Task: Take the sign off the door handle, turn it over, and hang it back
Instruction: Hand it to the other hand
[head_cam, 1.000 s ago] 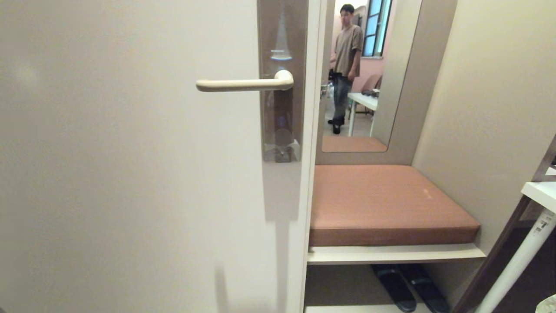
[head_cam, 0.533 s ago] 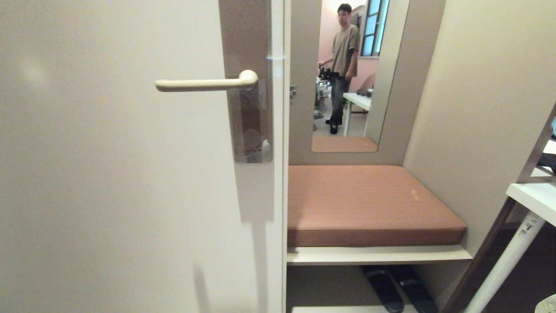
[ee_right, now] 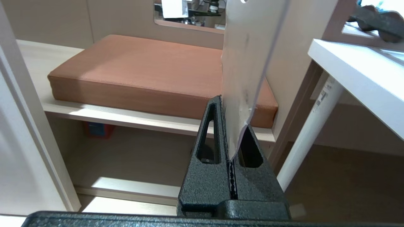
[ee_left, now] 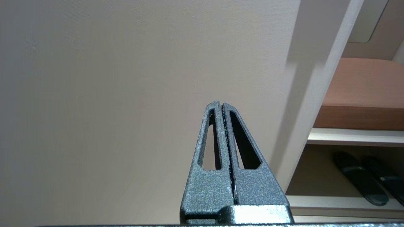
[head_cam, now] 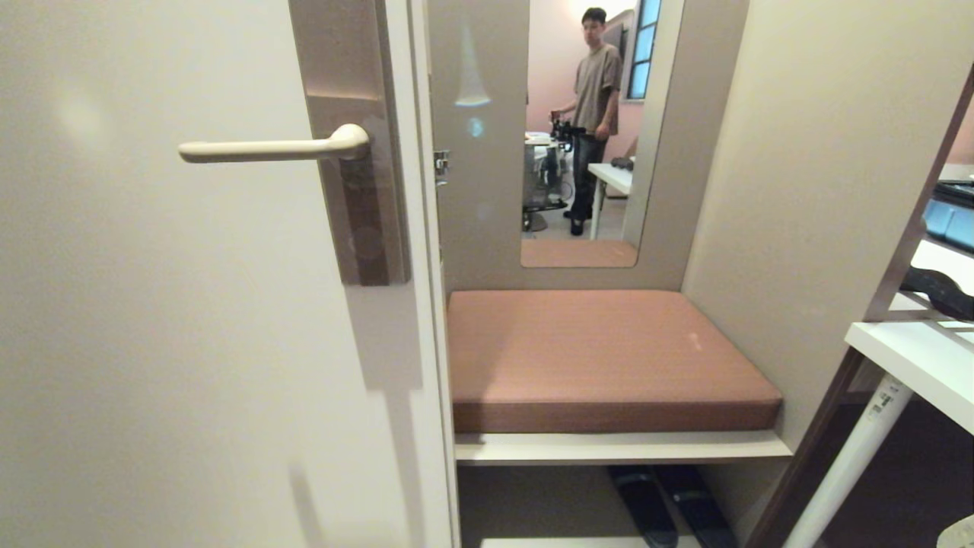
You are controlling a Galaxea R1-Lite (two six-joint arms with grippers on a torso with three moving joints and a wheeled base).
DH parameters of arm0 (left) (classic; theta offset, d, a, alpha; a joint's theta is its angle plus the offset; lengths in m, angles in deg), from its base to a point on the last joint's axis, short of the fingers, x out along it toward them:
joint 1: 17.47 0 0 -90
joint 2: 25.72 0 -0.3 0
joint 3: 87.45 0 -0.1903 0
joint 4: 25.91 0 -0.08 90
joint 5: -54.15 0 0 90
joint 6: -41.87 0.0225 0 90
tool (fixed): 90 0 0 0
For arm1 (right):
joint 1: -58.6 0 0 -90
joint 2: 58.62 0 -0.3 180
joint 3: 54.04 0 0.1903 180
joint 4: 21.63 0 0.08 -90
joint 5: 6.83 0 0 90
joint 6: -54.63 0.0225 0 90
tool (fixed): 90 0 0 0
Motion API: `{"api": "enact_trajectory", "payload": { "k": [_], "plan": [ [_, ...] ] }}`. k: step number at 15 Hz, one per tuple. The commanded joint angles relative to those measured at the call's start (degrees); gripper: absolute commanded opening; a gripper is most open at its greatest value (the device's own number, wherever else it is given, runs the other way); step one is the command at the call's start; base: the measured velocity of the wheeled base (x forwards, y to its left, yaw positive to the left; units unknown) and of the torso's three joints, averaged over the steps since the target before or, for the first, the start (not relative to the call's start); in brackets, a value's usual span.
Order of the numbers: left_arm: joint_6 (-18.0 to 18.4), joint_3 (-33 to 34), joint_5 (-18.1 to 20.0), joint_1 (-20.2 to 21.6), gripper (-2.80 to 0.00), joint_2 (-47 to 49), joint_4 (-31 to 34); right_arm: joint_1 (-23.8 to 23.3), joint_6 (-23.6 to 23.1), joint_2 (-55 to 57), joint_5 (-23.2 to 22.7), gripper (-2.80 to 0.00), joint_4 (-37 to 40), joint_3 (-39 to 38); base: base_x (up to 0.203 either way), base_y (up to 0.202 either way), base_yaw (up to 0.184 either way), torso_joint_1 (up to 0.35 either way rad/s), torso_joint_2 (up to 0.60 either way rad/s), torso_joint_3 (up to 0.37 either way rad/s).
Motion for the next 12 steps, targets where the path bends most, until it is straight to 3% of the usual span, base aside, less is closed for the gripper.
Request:
{"api": "enact_trajectory", "payload": {
  "k": [1,12],
  "plan": [
    [0.0,0.0,0.0,0.0,-2.80,0.0,0.0,0.1,0.0,0.0,0.0,-2.80,0.0,0.0,0.000,0.000,0.000,0.000,0.00,0.000],
    [-0.2,0.0,-0.1,0.0,-2.80,0.0,0.0,0.1,-0.1,0.0,0.0,-2.80,0.0,0.0,0.000,0.000,0.000,0.000,0.00,0.000]
  ]
}}
